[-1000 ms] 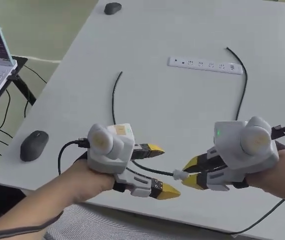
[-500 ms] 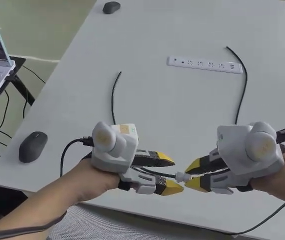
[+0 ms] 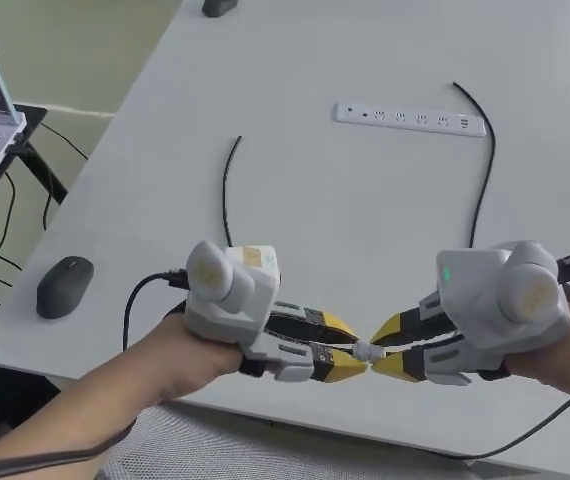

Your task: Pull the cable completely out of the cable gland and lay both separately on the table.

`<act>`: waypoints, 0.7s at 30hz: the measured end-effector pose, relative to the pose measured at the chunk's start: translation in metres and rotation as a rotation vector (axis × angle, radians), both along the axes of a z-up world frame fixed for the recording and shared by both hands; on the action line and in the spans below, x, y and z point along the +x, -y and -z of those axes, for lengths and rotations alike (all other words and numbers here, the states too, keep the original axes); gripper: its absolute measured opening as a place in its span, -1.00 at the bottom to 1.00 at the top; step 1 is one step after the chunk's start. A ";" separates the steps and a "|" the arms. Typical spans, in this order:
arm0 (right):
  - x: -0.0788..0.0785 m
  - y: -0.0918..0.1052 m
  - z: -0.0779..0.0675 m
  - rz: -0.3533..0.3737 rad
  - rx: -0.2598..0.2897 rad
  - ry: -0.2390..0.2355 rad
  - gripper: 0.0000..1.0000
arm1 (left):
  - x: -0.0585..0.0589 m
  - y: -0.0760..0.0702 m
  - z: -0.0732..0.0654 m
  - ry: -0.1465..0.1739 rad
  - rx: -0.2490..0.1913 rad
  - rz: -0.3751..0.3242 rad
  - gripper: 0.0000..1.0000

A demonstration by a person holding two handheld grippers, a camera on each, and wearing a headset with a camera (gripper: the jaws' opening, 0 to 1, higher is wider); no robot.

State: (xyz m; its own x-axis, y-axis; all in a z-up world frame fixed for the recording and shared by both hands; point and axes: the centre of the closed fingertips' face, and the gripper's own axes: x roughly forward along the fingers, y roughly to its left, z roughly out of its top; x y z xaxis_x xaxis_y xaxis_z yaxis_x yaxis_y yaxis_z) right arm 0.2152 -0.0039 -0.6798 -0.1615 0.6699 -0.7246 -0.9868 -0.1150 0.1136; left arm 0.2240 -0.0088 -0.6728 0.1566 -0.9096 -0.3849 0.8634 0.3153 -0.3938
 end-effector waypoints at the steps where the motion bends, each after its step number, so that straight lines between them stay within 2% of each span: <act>1: 0.000 0.000 0.000 -0.002 0.002 0.004 -0.85 | -0.001 0.001 -0.001 -0.001 -0.004 0.005 -0.67; 8: 0.000 0.000 -0.001 -0.028 0.012 0.023 -0.85 | 0.000 0.002 0.000 0.006 -0.005 0.018 -0.68; 10: 0.000 0.000 -0.001 -0.033 0.016 0.027 -0.85 | 0.000 0.002 -0.001 0.028 0.000 0.024 -0.68; 15: 0.002 0.000 -0.002 -0.033 0.036 0.041 -0.84 | 0.002 0.002 -0.002 0.038 0.007 0.014 -0.70; 17: 0.003 0.000 -0.002 -0.022 0.049 0.027 -0.83 | 0.002 0.002 -0.002 0.029 0.009 0.014 -0.70; 19: 0.003 0.000 -0.003 -0.007 0.052 0.017 -0.83 | 0.002 0.002 -0.003 0.045 0.011 0.019 -0.70; 21: 0.004 0.000 -0.003 -0.011 0.055 0.015 -0.82 | 0.002 0.002 -0.004 0.040 0.010 0.019 -0.70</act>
